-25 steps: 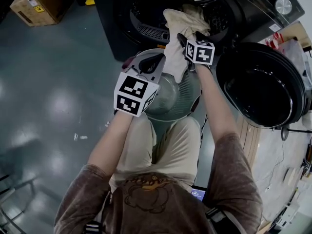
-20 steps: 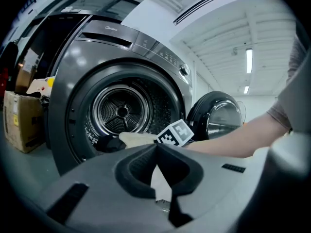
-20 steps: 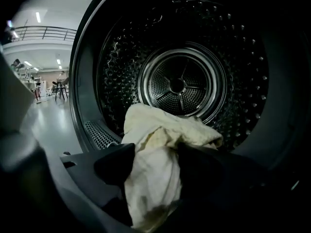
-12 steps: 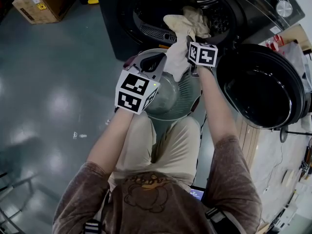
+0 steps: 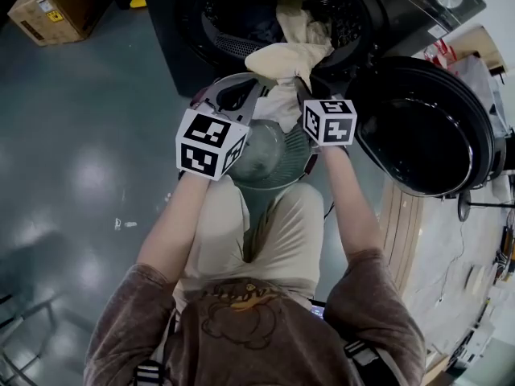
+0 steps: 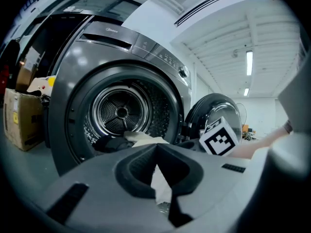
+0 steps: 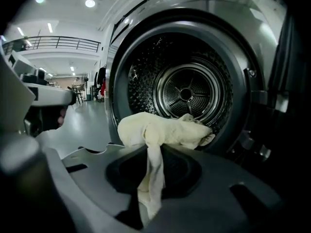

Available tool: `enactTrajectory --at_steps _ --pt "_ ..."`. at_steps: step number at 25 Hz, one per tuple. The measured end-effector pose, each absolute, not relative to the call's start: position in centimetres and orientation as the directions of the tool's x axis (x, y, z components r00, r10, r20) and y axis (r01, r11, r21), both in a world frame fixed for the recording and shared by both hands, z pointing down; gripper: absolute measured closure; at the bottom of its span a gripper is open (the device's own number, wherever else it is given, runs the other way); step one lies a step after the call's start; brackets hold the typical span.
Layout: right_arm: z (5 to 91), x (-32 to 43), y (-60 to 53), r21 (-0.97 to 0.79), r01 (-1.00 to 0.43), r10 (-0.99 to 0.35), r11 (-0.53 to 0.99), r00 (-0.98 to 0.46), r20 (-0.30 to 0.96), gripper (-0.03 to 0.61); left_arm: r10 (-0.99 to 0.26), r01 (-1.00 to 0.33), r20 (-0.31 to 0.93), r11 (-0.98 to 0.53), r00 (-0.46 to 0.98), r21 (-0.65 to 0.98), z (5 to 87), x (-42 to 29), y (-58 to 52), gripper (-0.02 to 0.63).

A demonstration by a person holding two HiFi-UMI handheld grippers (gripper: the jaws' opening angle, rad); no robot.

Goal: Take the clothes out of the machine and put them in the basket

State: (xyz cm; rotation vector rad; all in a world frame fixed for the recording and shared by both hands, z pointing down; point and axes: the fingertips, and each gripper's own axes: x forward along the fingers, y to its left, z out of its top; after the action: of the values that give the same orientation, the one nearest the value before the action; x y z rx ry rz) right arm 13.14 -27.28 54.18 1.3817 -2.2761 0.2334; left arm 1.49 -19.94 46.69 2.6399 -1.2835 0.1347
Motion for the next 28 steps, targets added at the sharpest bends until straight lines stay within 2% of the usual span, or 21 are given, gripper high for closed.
enactTrajectory --at_steps 8,20,22,25,28 --pt "53.9 11.4 -19.4 0.056 -0.836 -0.757 0.546 -0.463 0.462 0.517 -0.777 -0.794 0.161 -0.597 0.608 0.117 46.3 1.6 -19.6 0.607" --pt "56.8 8.8 -11.1 -0.006 -0.799 -0.683 0.601 -0.517 0.516 0.511 -0.781 -0.796 0.156 -0.594 0.605 0.114 46.1 2.0 -19.5 0.607" --pt "56.9 9.0 -11.3 -0.01 -0.807 -0.69 0.59 -0.512 0.511 0.485 -0.781 -0.797 0.156 -0.593 0.604 0.116 46.1 2.0 -19.4 0.607" --pt "57.0 9.5 -12.0 -0.029 -0.817 -0.692 0.576 -0.506 0.514 0.391 -0.78 -0.796 0.156 -0.595 0.606 0.113 46.0 2.0 -19.3 0.607" --pt "56.4 10.2 -12.9 -0.048 -0.837 -0.717 0.545 -0.495 0.492 0.342 -0.779 -0.794 0.155 -0.597 0.607 0.115 46.1 1.9 -19.3 0.607"
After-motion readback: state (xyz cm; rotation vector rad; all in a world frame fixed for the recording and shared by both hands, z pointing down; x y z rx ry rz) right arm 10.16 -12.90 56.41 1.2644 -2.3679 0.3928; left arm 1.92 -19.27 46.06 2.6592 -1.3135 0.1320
